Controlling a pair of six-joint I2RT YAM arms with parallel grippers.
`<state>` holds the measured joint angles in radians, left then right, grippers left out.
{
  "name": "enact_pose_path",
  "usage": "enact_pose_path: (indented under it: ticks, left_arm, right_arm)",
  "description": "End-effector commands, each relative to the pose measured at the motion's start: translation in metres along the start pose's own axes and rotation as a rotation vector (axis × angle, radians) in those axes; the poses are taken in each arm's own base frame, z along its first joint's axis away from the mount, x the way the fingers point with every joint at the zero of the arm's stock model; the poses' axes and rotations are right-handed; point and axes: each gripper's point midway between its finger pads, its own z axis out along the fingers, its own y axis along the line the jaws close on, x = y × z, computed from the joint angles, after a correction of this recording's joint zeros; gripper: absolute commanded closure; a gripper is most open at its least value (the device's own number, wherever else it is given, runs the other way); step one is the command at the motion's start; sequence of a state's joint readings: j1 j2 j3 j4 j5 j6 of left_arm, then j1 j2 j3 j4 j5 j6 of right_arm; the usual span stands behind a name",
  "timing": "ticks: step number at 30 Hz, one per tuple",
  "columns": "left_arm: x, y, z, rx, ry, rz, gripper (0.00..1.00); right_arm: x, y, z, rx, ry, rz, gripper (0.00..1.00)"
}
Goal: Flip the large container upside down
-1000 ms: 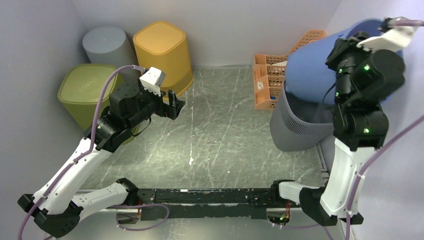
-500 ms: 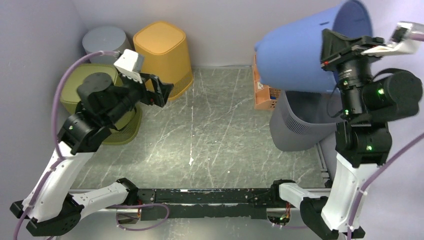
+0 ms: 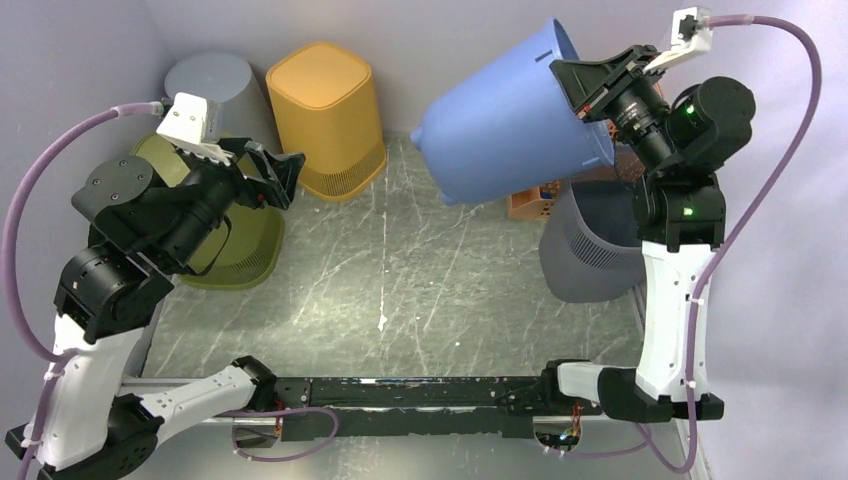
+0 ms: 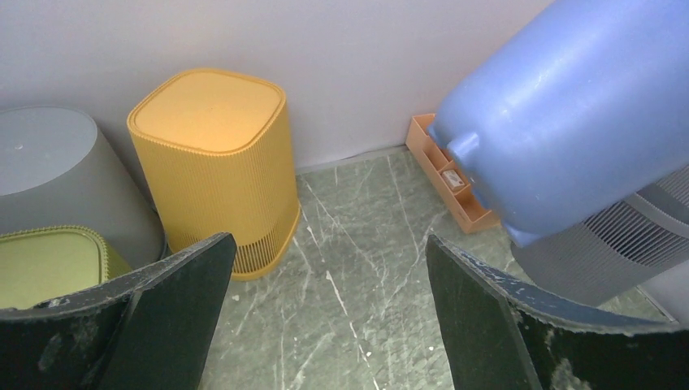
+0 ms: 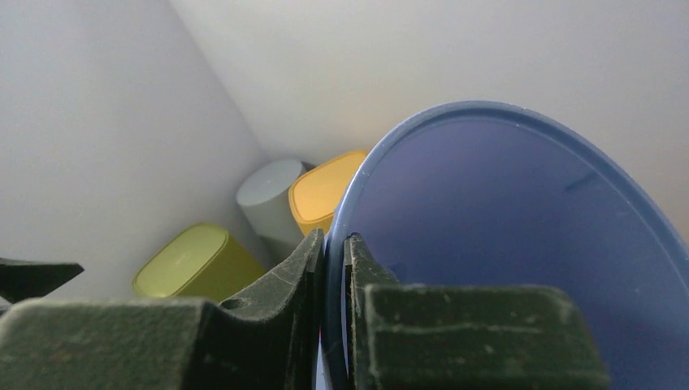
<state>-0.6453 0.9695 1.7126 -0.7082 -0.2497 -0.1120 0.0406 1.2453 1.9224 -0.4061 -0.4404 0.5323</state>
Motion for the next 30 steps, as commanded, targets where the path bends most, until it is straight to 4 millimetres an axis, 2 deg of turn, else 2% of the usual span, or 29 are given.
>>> enact_pose_path:
  ticks: [1,3,5,9,12,14,16,21,26,30]
  left_arm:
    - [0.006,0.001,0.002,-0.013,0.032,0.004,0.01]
    - [0.008,0.002,0.006,-0.025,0.040,0.006,0.01]
    - [0.010,0.003,0.011,-0.034,0.052,0.011,0.01]
    - [0.011,0.003,0.018,-0.049,0.068,0.016,0.01]
    - [0.015,0.005,0.018,-0.061,0.077,0.014,0.01]
    - [0.014,0.007,0.017,-0.070,0.078,0.014,0.01]
    - [0.012,0.009,0.014,-0.081,0.078,0.015,0.01]
    - [-0.001,0.012,0.008,-0.091,0.045,0.010,0.01]
    - [0.002,0.012,0.011,-0.092,0.059,0.014,0.01]
    - [0.002,0.012,0.010,-0.094,0.054,0.012,0.01]
  right_arm:
    - [-0.019,0.023,0.008,-0.132,-0.062,-0.045,1.00]
    - [-0.003,0.016,0.021,-0.133,-0.026,-0.034,1.00]
    - [0.019,0.019,0.036,-0.139,0.020,-0.028,1.00]
    - [0.079,0.040,0.076,-0.132,0.147,-0.077,1.00]
    - [0.113,0.056,0.092,-0.160,0.194,-0.072,1.00]
    - [0.132,0.060,0.095,-0.168,0.209,-0.059,1.00]
    - [0.148,0.056,0.097,-0.170,0.218,-0.036,1.00]
    - [0.213,0.083,0.092,-0.296,0.286,0.079,1.00]
    - [0.261,0.141,0.090,-0.438,0.365,0.098,1.00]
    - [0.269,0.180,0.084,-0.546,0.365,0.131,1.00]
